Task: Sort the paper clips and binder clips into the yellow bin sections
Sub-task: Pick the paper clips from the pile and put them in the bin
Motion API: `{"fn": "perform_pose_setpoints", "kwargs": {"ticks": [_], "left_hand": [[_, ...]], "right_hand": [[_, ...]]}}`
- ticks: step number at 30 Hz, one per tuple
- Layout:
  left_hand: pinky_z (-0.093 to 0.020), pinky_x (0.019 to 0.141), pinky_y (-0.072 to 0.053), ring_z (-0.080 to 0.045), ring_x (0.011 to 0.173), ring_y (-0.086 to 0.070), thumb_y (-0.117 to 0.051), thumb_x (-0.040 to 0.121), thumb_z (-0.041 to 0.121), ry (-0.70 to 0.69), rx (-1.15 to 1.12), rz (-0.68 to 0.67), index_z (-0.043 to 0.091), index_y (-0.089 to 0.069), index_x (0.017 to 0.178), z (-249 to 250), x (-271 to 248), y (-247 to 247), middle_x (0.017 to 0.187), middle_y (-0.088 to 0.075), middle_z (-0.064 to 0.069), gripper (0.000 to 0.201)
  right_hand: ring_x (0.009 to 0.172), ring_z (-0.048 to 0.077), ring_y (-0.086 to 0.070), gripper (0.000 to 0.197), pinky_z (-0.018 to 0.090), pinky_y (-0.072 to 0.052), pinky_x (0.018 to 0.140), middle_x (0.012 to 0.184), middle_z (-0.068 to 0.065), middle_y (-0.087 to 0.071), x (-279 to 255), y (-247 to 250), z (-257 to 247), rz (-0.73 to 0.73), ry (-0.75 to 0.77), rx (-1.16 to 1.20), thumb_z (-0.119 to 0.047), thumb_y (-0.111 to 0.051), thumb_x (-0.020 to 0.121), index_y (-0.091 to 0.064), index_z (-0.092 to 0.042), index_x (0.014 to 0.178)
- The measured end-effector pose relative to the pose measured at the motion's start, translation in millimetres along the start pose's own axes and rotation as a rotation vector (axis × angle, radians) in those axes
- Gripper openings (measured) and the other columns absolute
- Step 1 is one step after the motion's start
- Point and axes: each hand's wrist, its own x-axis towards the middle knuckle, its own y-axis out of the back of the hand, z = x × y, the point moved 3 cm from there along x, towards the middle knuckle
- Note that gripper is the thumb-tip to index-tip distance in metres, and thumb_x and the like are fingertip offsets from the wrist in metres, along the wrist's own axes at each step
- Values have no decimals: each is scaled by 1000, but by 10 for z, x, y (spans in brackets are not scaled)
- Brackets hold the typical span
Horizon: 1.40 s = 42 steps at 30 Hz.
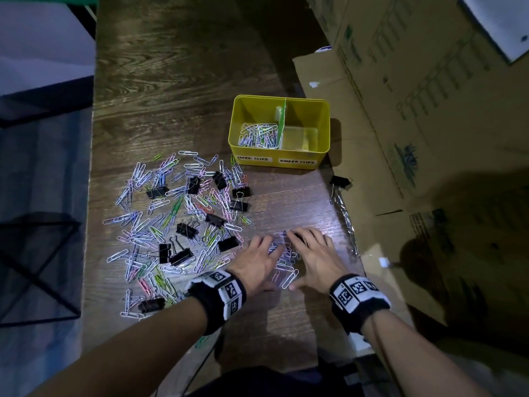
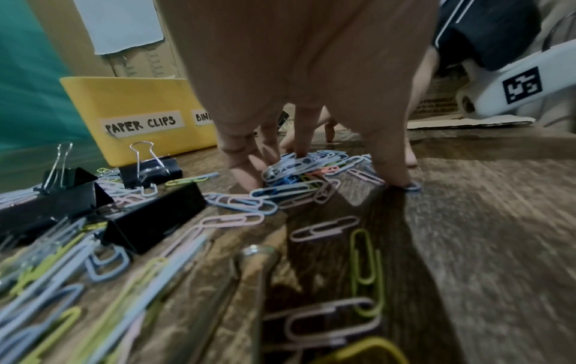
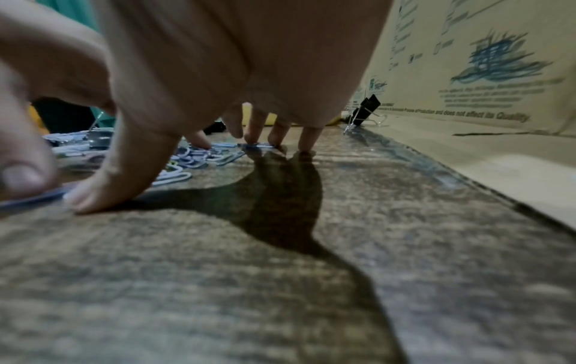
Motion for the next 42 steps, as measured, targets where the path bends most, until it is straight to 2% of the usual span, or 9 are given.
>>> {"fn": "perform_pose_setpoints", "kwargs": {"ticks": [7, 10, 14, 19, 22, 27, 30, 35, 42], "left_hand": [[-38, 100, -36, -31, 116, -44, -50, 92, 17, -32, -187, 48, 18, -43, 135, -98, 40, 30, 130, -46, -12, 44], [-37, 89, -44, -31, 104, -55, -53, 91, 16, -89, -298, 101, 16, -54, 127, -155, 11, 93, 113, -57, -14, 37], [-33, 89, -42, -26, 103, -57, -52, 92, 18, -77, -334, 95, 20, -55, 127, -243, 20, 104, 111, -64, -10, 35], [-3, 81, -31, -7, 98, -60, -64, 86, 18, -47, -536, 229, 22, -66, 115, -359, -7, 208, 112, -69, 2, 29], [-9, 79, -39, -13, 93, -66, -64, 86, 15, 1, -588, 190, 19, -71, 107, -437, 11, 227, 103, -72, -1, 22], [-4, 86, -31, -15, 102, -63, -63, 86, 10, 0, -569, 219, 12, -69, 109, -529, 9, 303, 111, -69, -2, 24], [-20, 87, -47, -16, 96, -66, -63, 87, 15, 31, -616, 214, 12, -70, 104, -631, 8, 321, 104, -72, -3, 19], [-29, 82, -51, -15, 82, -65, -62, 88, 16, 106, -642, 150, 13, -68, 105, -792, 29, 361, 95, -72, -2, 18], [-30, 68, -56, -17, 66, -66, -63, 84, 2, 159, -1231, -18, 10, -69, 94, -967, 65, 680, 76, -71, -3, 15]], "right_hand": [[115, 15, -39, 81, 28, -39, 99, 122, -2, -43, 51, -42, -44, -1, 45, 178, -41, -76, 70, -41, -22, 141], [103, 17, -52, 54, 31, -45, 92, 111, 0, -54, 71, -19, -75, 33, 22, 236, -29, -72, 79, -55, -20, 130], [102, 23, -59, 35, 30, -46, 91, 111, 6, -63, 98, -10, -80, 47, -42, 271, -24, -67, 84, -65, -14, 118], [92, 22, -63, 29, 24, -48, 84, 101, 4, -69, 162, -19, -28, 28, -122, 350, -26, -70, 83, -70, -18, 111], [80, 21, -64, 20, 30, -52, 76, 87, 5, -70, 198, 9, -1, 19, -147, 359, -26, -69, 83, -73, -23, 103], [85, 26, -63, 19, 34, -51, 79, 90, 11, -70, 229, 73, 32, 19, -137, 305, -27, -63, 87, -72, -17, 100], [87, 28, -63, 23, 33, -52, 79, 93, 12, -68, 271, 109, 19, 0, -131, 214, -28, -58, 88, -70, -14, 101], [91, 30, -63, 25, 32, -51, 77, 102, 12, -64, 340, 152, -39, 8, -112, 94, -14, -49, 88, -67, -7, 103], [86, 28, -65, 23, 32, -52, 80, 90, 12, -71, 439, 197, 110, 20, -122, 252, -21, -55, 84, -72, -14, 98]]}}
